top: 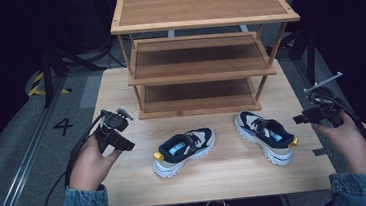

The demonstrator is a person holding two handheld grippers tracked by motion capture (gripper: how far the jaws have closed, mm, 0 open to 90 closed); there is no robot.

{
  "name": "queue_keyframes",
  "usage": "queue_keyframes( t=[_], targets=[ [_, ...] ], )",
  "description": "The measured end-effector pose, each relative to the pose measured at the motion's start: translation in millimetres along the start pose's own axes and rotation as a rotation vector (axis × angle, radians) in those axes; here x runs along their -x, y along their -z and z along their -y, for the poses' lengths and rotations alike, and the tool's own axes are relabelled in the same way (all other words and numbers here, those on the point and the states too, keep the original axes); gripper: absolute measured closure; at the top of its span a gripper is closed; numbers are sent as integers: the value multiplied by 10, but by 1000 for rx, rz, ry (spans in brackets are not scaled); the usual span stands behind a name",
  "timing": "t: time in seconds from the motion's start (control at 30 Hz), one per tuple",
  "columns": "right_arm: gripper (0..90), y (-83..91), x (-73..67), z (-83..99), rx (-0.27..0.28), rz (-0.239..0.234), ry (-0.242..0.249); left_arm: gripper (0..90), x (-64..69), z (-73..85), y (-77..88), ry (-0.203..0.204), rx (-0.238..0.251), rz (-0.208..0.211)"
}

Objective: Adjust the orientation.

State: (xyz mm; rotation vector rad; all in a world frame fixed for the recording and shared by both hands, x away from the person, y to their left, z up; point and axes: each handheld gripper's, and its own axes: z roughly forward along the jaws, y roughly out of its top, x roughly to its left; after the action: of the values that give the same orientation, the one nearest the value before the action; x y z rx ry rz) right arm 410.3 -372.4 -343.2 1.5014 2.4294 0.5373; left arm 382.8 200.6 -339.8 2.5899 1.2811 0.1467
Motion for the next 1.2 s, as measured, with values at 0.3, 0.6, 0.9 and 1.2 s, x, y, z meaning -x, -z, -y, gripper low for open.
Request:
queue_keyframes(
  t=[0.3, 0.6, 0.9, 1.2],
  targets=[
    [507, 31, 2, 18, 9, 0, -8, 542, 150, -29, 39, -55, -15, 48],
    [503, 31, -42, -1, 7, 0, 1, 500, 392, -54, 139, -153, 9, 161],
    [499, 18, -46, -3, 3, -1, 4, 525, 576, -189, -67, -212, -32, 228],
    [499, -1, -49, -6, -1, -3, 10, 678, 613, -274, -240, -217, -78, 245]
  ],
)
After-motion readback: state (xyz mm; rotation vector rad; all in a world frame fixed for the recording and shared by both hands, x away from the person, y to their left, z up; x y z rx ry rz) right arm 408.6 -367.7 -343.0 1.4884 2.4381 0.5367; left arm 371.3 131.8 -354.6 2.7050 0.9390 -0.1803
